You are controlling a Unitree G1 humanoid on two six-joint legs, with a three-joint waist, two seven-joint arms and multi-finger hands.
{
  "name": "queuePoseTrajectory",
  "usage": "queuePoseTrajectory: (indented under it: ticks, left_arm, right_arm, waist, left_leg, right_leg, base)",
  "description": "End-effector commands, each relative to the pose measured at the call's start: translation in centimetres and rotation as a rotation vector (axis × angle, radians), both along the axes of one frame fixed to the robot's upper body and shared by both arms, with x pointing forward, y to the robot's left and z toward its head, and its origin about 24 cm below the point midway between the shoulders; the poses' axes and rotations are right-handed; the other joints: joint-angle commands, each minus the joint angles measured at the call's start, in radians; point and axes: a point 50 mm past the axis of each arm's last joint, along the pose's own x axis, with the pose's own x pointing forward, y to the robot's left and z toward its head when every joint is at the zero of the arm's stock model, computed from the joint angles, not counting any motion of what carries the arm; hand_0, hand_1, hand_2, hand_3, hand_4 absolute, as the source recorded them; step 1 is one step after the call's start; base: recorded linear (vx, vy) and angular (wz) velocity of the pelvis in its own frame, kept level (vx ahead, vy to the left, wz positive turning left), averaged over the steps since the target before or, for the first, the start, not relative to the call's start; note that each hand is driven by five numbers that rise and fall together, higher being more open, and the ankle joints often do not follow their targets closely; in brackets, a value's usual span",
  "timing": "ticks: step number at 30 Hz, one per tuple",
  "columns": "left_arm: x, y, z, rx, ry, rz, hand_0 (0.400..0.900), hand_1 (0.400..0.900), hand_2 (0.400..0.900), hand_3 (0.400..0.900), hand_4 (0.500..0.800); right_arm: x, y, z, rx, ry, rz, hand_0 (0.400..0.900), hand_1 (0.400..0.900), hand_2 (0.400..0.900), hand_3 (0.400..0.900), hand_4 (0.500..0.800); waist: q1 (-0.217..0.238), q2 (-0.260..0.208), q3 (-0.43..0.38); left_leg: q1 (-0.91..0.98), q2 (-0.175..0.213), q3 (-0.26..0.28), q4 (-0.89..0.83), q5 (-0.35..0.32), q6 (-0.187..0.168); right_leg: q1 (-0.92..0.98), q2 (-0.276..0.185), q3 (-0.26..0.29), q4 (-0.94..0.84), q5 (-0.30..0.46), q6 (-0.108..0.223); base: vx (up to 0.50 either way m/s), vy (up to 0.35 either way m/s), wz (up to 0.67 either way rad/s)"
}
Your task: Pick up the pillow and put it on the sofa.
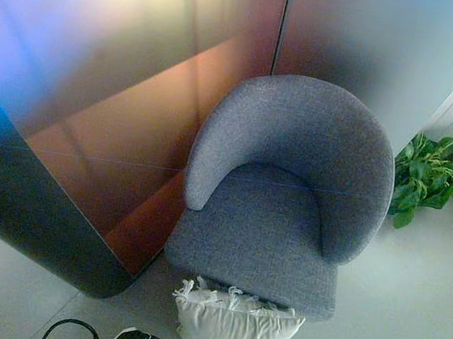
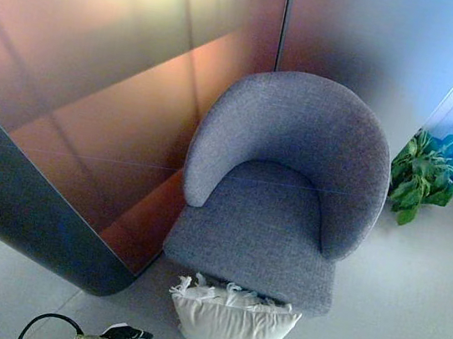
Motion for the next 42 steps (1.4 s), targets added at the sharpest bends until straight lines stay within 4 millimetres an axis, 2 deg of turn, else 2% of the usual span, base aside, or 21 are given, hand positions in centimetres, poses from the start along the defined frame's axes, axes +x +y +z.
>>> queuePoseTrajectory:
  ticks: [1,6,11,14,17,24,30,31,33,38,42]
  left_arm:
    - [0.4,0.1,0.0,-0.005,0.003,-0.006,0.900,0.900,0.900,0.900,0.800]
    - [0.1,-0.2,-0.1,-0.038,0.018,-0.002,0.900,0.900,0.900,0.900,0.800]
    - [0.4,1.2,0.3,0.008,-0.010,-0.004,0.900,0.900,0.900,0.900,0.800]
    - [1.0,2.1,0.7,0.037,-0.039,0.013,0.900,0.900,0.900,0.900,0.800]
    - [2.5,2.6,1.3,0.045,-0.095,0.048,0.900,0.900,0.900,0.900,0.800]
    - [8.0,3.3,3.9,0.078,-0.291,0.114,0.900,0.900,0.900,0.900,0.800]
    - [13.6,4.3,7.8,0.076,-0.484,0.169,0.900,0.900,0.900,0.900,0.800]
    - [13.7,4.3,7.9,0.076,-0.488,0.170,0.900,0.900,0.900,0.900,0.800]
    - [16.2,4.5,10.0,0.082,-0.577,0.180,0.900,0.900,0.900,0.900,0.800]
    - [19.6,4.3,13.5,0.064,-0.706,0.193,0.900,0.900,0.900,0.900,0.800]
    - [21.4,3.8,15.6,0.022,-0.790,0.220,0.900,0.900,0.900,0.900,0.800]
  right_arm:
    - [-0.9,1.8,-0.5,0.034,0.076,0.045,0.900,0.900,0.900,0.900,0.800]
    - [-1.0,1.8,-0.6,0.038,0.081,0.046,0.900,0.900,0.900,0.900,0.800]
    - [-1.0,1.0,-0.4,0.029,0.084,0.051,0.900,0.900,0.900,0.900,0.800]
    - [-0.7,0.2,-0.1,0.013,0.085,0.056,0.900,0.900,0.900,0.900,0.800]
    - [0.2,-0.6,0.3,-0.009,0.066,0.068,0.900,0.900,0.900,0.900,0.800]
    - [4.2,-2.0,1.7,-0.068,-0.017,0.112,0.900,0.900,0.900,0.900,0.800]
    - [8.9,-2.5,3.7,-0.093,-0.123,0.101,0.900,0.900,0.900,0.900,0.800]
    - [9.1,-2.5,3.8,-0.094,-0.126,0.100,0.900,0.900,0.900,0.900,0.800]
    - [11.3,-2.8,5.1,-0.097,-0.176,0.086,0.900,0.900,0.900,0.900,0.800]
    - [14.4,-3.4,7.2,-0.096,-0.249,0.057,0.900,0.900,0.900,0.900,0.800]
    - [16.1,-3.9,8.7,-0.100,-0.294,0.053,0.900,0.900,0.900,0.900,0.800]
  waist:
    - [-0.004,-0.040,0.007]
    - [-0.003,-0.044,0.009]
    - [-0.008,-0.038,0.024]
    - [-0.014,-0.026,0.036]
    - [-0.022,-0.013,0.060]
    - [-0.040,0.005,0.163]
    - [-0.044,-0.003,0.288]
    - [-0.044,-0.003,0.290]
    - [-0.045,-0.013,0.339]
    - [-0.049,-0.013,0.394]
    - [-0.060,0.001,0.409]
  left_leg:
    - [0.014,-0.075,0.030,-0.006,-0.063,0.026]
    - [0.017,-0.075,0.031,-0.006,-0.064,0.025]
    - [0.006,-0.074,0.036,-0.006,-0.058,0.020]
    - [-0.005,-0.074,0.035,-0.006,-0.052,0.018]
    - [-0.028,-0.073,0.037,-0.006,-0.043,0.016]
    - [-0.120,-0.064,0.050,0.004,-0.012,0.007]
    - [-0.255,-0.058,0.037,0.057,0.012,-0.007]
    - [-0.262,-0.058,0.037,0.060,0.012,-0.007]
    - [-0.358,-0.056,0.030,0.113,0.019,-0.014]
    - [-0.492,-0.059,0.027,0.178,0.030,-0.013]
    - [-0.612,-0.057,0.030,0.244,0.034,-0.021]
  right_leg:
    - [0.009,-0.013,0.026,0.003,-0.008,0.078]
    - [0.012,-0.011,0.030,0.004,-0.009,0.079]
    - [-0.002,-0.012,0.035,0.004,-0.003,0.079]
    - [-0.015,-0.013,0.041,0.004,0.000,0.080]
    - [-0.043,-0.015,0.049,0.006,0.005,0.079]
    - [-0.140,-0.014,0.074,0.017,0.021,0.072]
    - [-0.261,-0.005,0.099,0.055,0.029,0.060]
    - [-0.267,-0.005,0.099,0.058,0.028,0.059]
    - [-0.361,-0.003,0.093,0.119,0.023,0.054]
    - [-0.505,-0.003,0.082,0.219,0.009,0.051]
    - [-0.620,-0.003,0.074,0.282,0.001,0.044]
  base:
    - [0.00,0.000,0.00]
    - [0.03,-0.022,0.00]
    - [0.00,0.007,0.00]
    - [0.01,0.056,-0.02]
    - [-0.06,0.095,-0.04]
    - [-0.14,0.080,-0.02]
    - [-0.14,0.033,0.04]
    - [-0.18,-0.011,0.08]
    - [-0.19,-0.028,0.11]
    - [-0.14,-0.006,0.08]
    - [-0.09,0.045,-0.01]
